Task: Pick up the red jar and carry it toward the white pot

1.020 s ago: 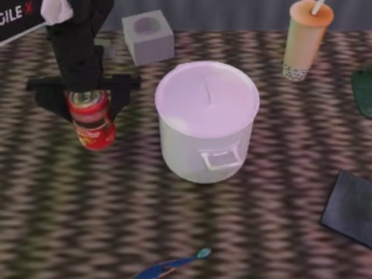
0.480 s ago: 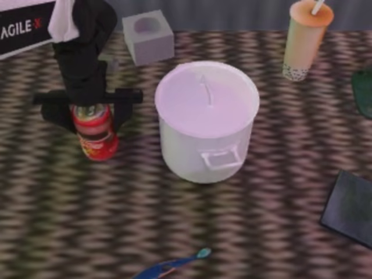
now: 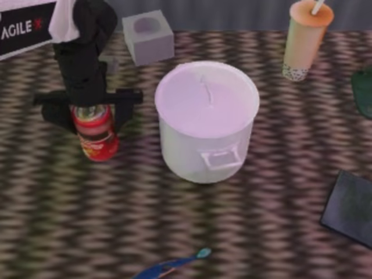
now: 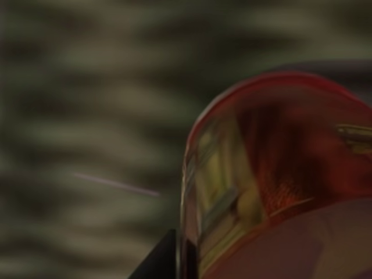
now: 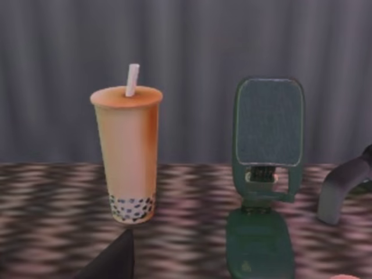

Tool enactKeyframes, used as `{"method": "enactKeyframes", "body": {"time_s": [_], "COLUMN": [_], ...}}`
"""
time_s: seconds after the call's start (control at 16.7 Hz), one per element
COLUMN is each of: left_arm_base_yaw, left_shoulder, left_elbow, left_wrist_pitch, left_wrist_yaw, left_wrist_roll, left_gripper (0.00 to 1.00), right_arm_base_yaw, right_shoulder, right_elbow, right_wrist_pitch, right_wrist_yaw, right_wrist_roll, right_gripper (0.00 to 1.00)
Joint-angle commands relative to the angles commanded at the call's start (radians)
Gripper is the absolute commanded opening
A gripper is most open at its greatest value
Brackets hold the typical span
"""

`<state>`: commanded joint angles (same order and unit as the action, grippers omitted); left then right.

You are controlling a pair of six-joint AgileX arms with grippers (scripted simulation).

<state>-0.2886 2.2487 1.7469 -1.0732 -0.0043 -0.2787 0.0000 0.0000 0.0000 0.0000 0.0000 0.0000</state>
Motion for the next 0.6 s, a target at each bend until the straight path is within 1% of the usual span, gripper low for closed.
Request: {"method": "enactKeyframes", "body": {"time_s": [0.24,0.3,0.6], "left_arm_base_yaw": [0.000,0.000,0.000], "left_shoulder": [0.000,0.000,0.000], "left_elbow": [0.000,0.000,0.000], "left_wrist_pitch": [0.000,0.000,0.000], "left_wrist_yaw": [0.000,0.000,0.000], "left_wrist_roll": [0.000,0.000,0.000], "left_gripper": [0.98,1.00,1.00], "right_arm_base_yaw": [0.000,0.000,0.000], "right_shoulder": [0.000,0.000,0.000], "right_elbow": [0.000,0.000,0.000], "right_wrist_pitch": [0.000,0.000,0.000], "right_wrist_yaw": [0.000,0.000,0.000], "right_wrist_roll": [0.000,0.000,0.000], "right_gripper": [1.00,1.00,1.00]}}
